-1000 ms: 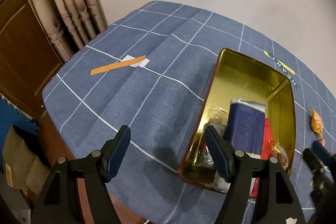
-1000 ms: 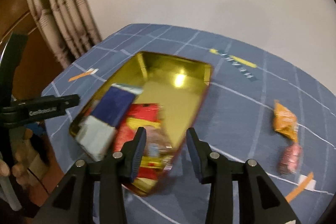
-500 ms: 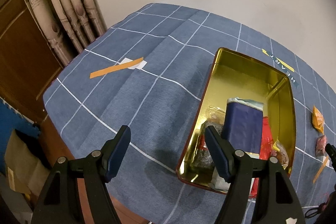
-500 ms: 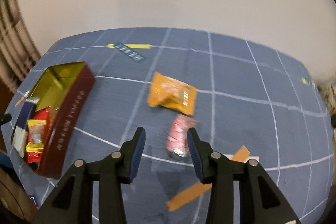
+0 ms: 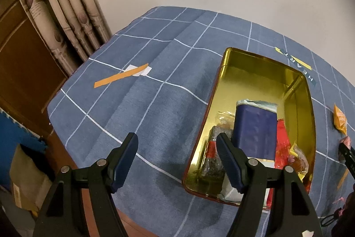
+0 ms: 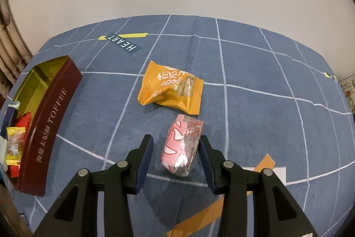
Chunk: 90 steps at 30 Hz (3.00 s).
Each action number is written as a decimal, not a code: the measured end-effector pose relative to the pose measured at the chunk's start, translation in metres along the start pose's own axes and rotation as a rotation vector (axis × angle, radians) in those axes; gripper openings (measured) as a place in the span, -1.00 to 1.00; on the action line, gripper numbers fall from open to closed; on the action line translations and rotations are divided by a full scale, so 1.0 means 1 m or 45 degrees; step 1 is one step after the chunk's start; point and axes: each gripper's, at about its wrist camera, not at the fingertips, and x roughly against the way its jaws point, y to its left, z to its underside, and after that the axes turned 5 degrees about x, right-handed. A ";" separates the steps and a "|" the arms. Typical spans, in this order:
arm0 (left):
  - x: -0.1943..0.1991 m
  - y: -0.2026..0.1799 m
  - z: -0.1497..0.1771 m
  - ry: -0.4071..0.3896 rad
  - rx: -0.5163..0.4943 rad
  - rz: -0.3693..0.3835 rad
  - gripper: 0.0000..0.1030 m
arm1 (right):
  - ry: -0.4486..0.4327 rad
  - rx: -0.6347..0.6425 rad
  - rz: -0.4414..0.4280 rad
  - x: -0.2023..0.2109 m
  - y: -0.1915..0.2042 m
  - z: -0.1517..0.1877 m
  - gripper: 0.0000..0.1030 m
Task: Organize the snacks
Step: 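Move the right gripper to the pink candy packet and close on it, then grasp the orange candy packet with the left gripper while the right holds the pink packet, then carry the orange candy packet with the left gripper into the tin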
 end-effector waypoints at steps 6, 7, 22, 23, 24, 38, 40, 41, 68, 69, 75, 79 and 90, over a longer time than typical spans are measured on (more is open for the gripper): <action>0.001 -0.005 0.002 -0.022 -0.021 -0.014 0.36 | -0.009 0.021 0.001 -0.009 0.001 0.001 -0.36; 0.002 -0.006 0.003 -0.027 -0.023 -0.016 0.36 | -0.013 0.026 0.000 -0.008 0.000 0.002 -0.46; 0.033 -0.056 0.006 -0.077 -0.136 0.051 0.36 | -0.076 0.003 0.104 -0.002 -0.055 0.012 -0.51; 0.038 -0.065 0.006 -0.094 -0.162 0.058 0.36 | -0.083 -0.013 0.124 -0.001 -0.063 0.013 -0.51; 0.042 -0.073 0.006 -0.103 -0.179 0.067 0.38 | -0.085 -0.023 0.134 -0.001 -0.069 0.013 -0.51; 0.045 -0.197 0.010 -0.089 -0.438 0.237 0.48 | -0.109 -0.093 0.246 0.000 -0.145 0.024 -0.51; 0.040 -0.216 0.010 -0.060 -0.471 0.283 0.48 | -0.109 -0.094 0.241 0.001 -0.149 0.026 -0.51; 0.037 -0.228 0.010 -0.043 -0.486 0.313 0.48 | -0.108 -0.093 0.243 0.000 -0.150 0.026 -0.51; -0.022 -0.362 0.020 0.151 -0.595 0.537 0.48 | -0.103 -0.125 0.197 -0.003 -0.156 0.028 -0.51; -0.025 -0.364 0.020 0.162 -0.598 0.532 0.48 | -0.103 -0.126 0.195 -0.003 -0.157 0.028 -0.51; -0.043 -0.361 0.023 0.205 -0.581 0.502 0.48 | -0.103 -0.124 0.197 -0.003 -0.157 0.028 -0.51; -0.049 -0.355 0.025 0.210 -0.565 0.508 0.37 | -0.103 -0.124 0.197 -0.003 -0.157 0.028 -0.51; -0.040 -0.349 0.036 0.136 -0.620 0.523 -0.05 | -0.102 -0.124 0.198 -0.003 -0.157 0.028 -0.50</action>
